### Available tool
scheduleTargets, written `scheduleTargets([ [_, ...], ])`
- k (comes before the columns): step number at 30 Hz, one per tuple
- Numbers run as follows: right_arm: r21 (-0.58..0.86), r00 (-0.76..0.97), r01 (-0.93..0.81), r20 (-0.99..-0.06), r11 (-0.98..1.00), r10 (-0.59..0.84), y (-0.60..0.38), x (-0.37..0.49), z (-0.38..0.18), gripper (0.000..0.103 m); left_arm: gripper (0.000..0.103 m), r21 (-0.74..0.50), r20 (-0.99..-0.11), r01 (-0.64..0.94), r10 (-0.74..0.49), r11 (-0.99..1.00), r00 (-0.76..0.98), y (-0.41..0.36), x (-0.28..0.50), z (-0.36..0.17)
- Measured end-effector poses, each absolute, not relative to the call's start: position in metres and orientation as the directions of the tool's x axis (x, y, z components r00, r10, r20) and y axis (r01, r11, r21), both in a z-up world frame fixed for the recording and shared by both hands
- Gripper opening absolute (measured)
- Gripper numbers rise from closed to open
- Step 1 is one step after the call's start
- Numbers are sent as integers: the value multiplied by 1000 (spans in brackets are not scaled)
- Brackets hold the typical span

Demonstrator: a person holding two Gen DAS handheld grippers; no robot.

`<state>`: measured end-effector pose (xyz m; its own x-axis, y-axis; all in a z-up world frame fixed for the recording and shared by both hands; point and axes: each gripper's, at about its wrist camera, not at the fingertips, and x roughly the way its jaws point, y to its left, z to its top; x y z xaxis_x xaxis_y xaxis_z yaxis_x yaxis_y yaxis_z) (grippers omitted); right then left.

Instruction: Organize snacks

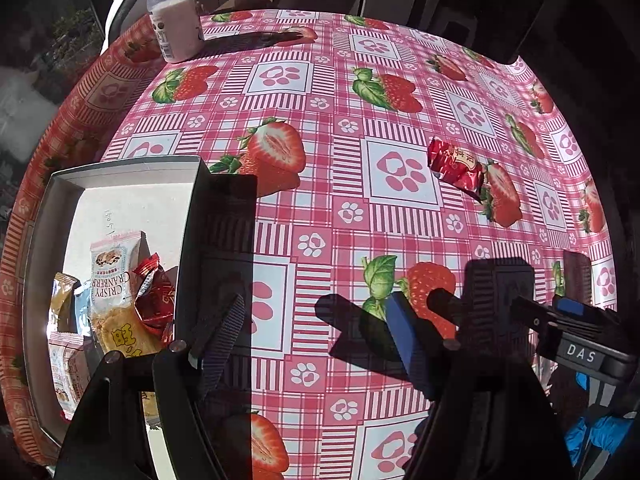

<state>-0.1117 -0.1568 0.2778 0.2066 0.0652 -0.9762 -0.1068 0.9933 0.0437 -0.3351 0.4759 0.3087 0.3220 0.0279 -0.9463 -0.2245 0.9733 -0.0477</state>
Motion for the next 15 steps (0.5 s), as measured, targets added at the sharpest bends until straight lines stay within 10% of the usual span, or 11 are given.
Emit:
scheduleTargets([
  [9, 7, 389, -155, -919, 988, 67, -196, -99, 245, 103, 77, 118, -885, -191, 191, 974, 426, 426, -281, 268],
  [15, 2, 582, -212, -803, 977, 128, -194, -116, 233, 103, 101, 193, -776, -236, 295, 952, 557, 421, -288, 257],
])
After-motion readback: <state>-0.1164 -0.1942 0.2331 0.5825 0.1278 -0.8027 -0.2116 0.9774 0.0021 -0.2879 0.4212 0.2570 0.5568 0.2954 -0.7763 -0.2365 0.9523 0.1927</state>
